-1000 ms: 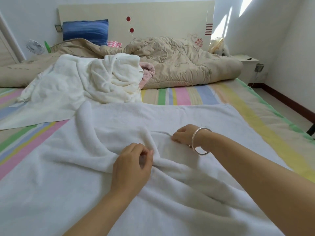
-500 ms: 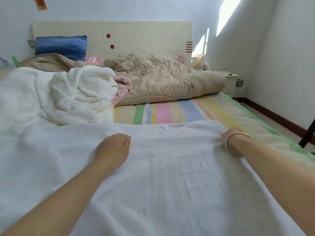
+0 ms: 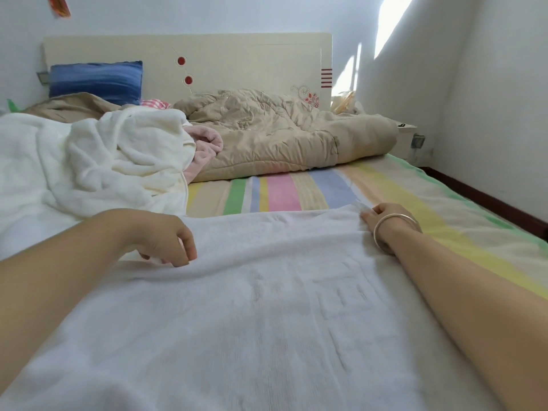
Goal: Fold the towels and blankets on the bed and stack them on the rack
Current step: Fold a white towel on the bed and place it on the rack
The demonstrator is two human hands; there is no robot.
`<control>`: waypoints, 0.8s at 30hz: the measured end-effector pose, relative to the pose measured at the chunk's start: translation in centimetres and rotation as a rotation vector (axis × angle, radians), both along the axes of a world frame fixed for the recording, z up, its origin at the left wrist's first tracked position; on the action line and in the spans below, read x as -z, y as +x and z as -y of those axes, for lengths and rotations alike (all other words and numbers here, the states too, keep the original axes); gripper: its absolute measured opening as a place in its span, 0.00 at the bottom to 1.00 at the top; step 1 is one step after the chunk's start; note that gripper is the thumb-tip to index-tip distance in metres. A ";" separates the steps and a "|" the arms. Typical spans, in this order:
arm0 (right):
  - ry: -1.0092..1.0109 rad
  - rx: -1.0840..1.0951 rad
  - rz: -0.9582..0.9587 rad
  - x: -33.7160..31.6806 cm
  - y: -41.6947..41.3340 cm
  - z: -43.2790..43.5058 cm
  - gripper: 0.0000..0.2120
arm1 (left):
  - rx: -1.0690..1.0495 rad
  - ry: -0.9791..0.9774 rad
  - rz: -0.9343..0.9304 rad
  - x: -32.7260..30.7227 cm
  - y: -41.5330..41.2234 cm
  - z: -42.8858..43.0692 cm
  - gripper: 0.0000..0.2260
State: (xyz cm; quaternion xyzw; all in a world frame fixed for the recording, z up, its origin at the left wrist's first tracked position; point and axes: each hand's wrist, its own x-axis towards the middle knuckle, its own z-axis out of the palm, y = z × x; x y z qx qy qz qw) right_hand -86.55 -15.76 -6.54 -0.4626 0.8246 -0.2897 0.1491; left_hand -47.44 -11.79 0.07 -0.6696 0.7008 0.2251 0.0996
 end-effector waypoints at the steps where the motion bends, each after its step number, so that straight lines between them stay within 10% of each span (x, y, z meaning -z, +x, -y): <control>1: -0.010 0.005 0.009 0.1 -0.1 0.0 0.10 | 0.014 -0.015 -0.008 0.2 0.0 0.0 0.08; 10: -0.039 0.093 0.091 -0.1 -1.8 1.4 0.14 | -0.062 -0.320 -0.149 1.6 -1.7 0.6 0.05; 17: 0.041 0.224 -0.055 -0.4 -3.6 2.9 0.34 | -0.237 -0.886 0.292 2.5 -7.3 5.4 0.09; 24: 0.028 0.098 -0.074 1.5 -4.7 2.7 0.18 | -0.206 -0.909 0.214 9.2 -9.0 5.1 0.13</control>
